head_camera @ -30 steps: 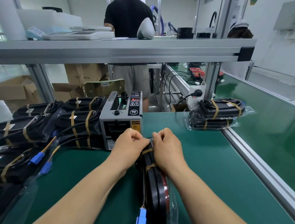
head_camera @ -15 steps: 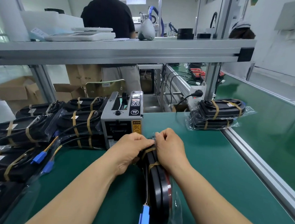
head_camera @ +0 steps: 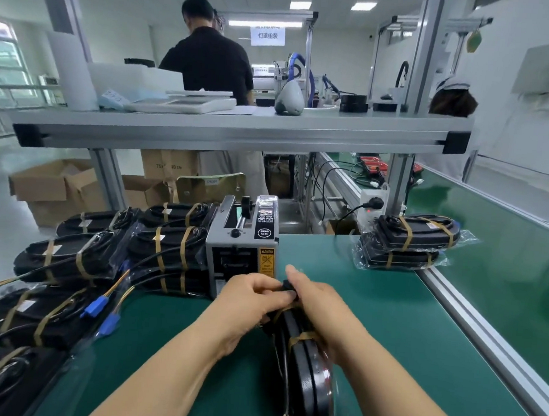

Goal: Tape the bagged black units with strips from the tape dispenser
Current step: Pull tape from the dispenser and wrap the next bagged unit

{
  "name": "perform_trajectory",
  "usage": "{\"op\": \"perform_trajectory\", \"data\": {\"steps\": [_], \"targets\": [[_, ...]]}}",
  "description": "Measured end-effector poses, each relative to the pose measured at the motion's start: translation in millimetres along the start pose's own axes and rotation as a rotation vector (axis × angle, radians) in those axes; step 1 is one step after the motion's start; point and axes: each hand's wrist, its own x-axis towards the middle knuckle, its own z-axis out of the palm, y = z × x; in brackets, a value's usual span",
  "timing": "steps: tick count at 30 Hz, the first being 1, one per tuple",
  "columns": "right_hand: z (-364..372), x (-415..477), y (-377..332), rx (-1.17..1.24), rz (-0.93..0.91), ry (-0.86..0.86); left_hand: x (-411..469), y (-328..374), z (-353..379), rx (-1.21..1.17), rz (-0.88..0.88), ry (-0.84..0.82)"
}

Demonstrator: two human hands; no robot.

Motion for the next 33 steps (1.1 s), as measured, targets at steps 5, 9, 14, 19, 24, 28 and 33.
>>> {"op": "perform_trajectory", "data": {"steps": [5,9,14,19,24,28,33], "targets": [[-1,-32,1,0.15,-0.304,0.141,-32,9,1,0.148,0.383,0.075],[3,-59,7,0.189,-0.418,0.155,-58,-1,6,0.286,0.645,0.082],[12,-80,19,0.151,-0.457,0.277,-79,-15,10,0.328,0.74,0.111],[17,-88,12,0.158,-0.454,0.424,-92,-16,13,0.334,0.814,0.069],[17,-90,8,0.349,-0.442,0.476,-97,-17,13,0.354,0.783,0.115],[22,-92,19,0.389,-0.482,0.552,-99,-26,12,0.397,0.804,0.117],[19,-88,24,0.422,-0.508,0.569,-84,-18,-7,0.014,0.564,0.329]]}}
